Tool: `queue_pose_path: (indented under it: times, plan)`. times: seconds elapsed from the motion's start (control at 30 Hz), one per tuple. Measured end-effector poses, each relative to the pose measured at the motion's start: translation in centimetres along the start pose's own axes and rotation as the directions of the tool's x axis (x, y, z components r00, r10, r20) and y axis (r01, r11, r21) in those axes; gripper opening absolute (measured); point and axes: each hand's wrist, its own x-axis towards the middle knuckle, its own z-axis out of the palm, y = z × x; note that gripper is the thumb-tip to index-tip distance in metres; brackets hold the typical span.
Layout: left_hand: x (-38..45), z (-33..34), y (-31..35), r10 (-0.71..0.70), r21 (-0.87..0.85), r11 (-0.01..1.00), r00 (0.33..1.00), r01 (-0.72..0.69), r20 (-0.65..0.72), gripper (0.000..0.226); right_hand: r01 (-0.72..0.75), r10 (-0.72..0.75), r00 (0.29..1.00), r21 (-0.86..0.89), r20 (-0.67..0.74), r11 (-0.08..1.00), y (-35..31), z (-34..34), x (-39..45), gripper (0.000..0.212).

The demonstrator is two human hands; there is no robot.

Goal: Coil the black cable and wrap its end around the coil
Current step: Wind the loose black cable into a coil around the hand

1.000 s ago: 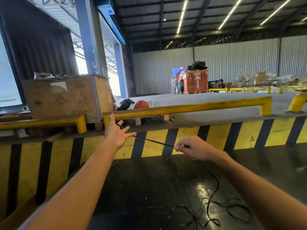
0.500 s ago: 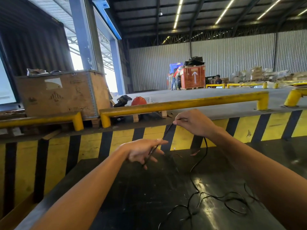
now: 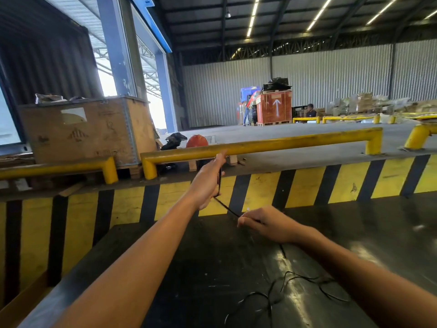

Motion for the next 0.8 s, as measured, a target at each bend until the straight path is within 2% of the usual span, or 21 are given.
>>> queue_pose_path:
  times: [0.07,0.13,0.17,0.23,0.27,0.3,0.37,0.4,0.47,0.53,0.6,0.63,0.7,0.8]
  plan:
    - [0.1,-0.7,-1.1,-0.060,0.346,0.937,0.998,0.044,0.036,0.056,0.019,-0.024,0.998,-0.102,-0.052,0.995,1.1,-2.8,-0.4,0.028]
    - [-0.4,-1.1,-2.3,-0.251,0.502,0.853,0.955,0.141,0.159,0.056,-0.018,-0.015,0.983,-0.173,-0.186,0.985,2.5,-5.7,-0.6,0.030]
    - [-0.7,-1.0,-2.8,-0.376,0.535,0.821,0.894,0.199,0.244,0.057,-0.040,-0.012,0.966,-0.192,-0.258,0.981,3.2,-6.9,-0.6,0.030]
    - [-1.5,-0.1,-3.2,-0.560,0.534,0.792,0.701,0.297,0.441,0.058,-0.079,0.006,0.924,-0.175,-0.381,0.981,4.2,-8.4,-0.4,0.021]
    - [-1.8,0.5,-3.1,-0.577,0.493,0.808,0.609,0.324,0.545,0.055,-0.096,0.018,0.904,-0.160,-0.428,0.982,4.5,-8.7,-0.2,0.018]
    - [-2.0,1.1,-2.8,-0.539,0.419,0.842,0.542,0.339,0.645,0.052,-0.114,0.034,0.883,-0.145,-0.468,0.983,4.6,-8.6,0.0,0.017]
    - [-2.0,1.9,-1.4,-0.361,0.187,0.911,0.490,0.369,0.793,0.048,-0.159,0.088,0.858,-0.098,-0.506,0.982,4.5,-7.4,0.0,0.020]
    - [-1.8,2.2,-0.5,-0.253,0.045,0.918,0.495,0.394,0.831,0.049,-0.172,0.119,0.870,-0.068,-0.478,0.983,4.3,-6.3,-0.1,0.022]
    - [-1.3,2.5,1.0,-0.061,-0.225,0.884,0.579,0.409,0.813,0.053,-0.149,0.141,0.927,0.004,-0.348,0.989,3.1,-3.2,-0.6,0.023]
    - [-0.9,2.7,2.3,0.016,-0.410,0.836,0.731,0.364,0.682,0.052,-0.147,0.161,0.963,0.076,-0.215,0.986,1.2,-0.2,-1.1,0.030]
    - [-0.4,2.3,2.8,0.031,-0.532,0.803,0.873,0.269,0.487,0.049,-0.131,0.139,0.986,0.085,-0.094,0.988,-0.6,1.6,-1.6,0.038]
    - [-0.2,1.7,2.8,0.030,-0.552,0.810,0.925,0.199,0.379,0.048,-0.091,0.094,0.995,0.064,-0.042,0.994,-1.1,1.9,-1.8,0.038]
    - [0.2,0.2,2.4,0.004,-0.465,0.880,0.978,0.096,0.211,0.051,-0.036,0.036,0.999,0.018,0.015,0.999,-1.6,0.8,-2.4,0.035]
    - [-0.1,-1.6,0.8,-0.094,-0.244,0.961,0.985,0.128,0.145,0.063,-0.025,0.022,0.999,-0.079,-0.043,0.997,-0.9,-3.6,-2.6,0.033]
